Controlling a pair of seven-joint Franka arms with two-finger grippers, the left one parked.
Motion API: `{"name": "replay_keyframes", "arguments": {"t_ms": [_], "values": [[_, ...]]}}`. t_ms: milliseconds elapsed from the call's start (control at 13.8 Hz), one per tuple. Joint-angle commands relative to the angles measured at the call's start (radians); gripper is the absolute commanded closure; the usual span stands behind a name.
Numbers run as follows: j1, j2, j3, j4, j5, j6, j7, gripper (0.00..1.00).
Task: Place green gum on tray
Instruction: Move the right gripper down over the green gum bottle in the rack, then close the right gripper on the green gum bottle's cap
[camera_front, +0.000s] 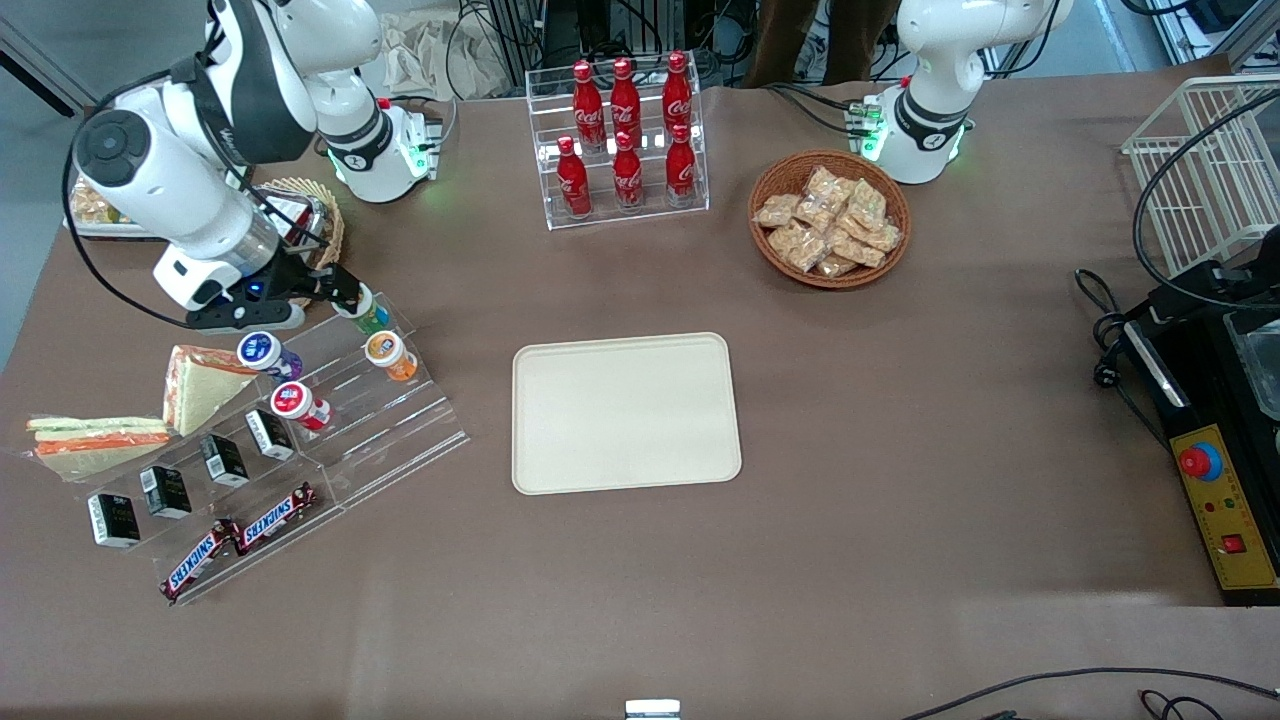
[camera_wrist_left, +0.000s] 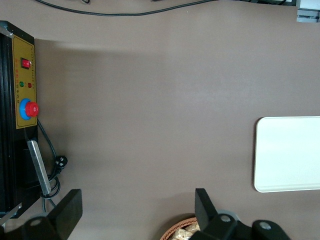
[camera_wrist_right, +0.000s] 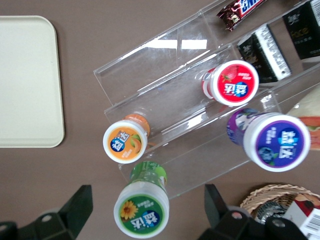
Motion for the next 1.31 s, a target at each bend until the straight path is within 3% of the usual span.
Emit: {"name": "replay_keyframes", "arguments": {"t_ms": [0,364,945,1018,1236], "values": [[0.008,-0.028,0.000,-0.076,0.011,0.076,0.033,0.01],[0.009,-0.035,0.006,-0.156,0.011,0.150,0.041,0.01],[0.009,-0.081,0.020,-0.199,0.011,0.141,0.042,0.03],[0.009,-0.081,0.020,-0.199,0.011,0.141,0.042,0.09],[0.009,-0.074,0.020,-0.199,0.011,0.143,0.044,0.49]]}}
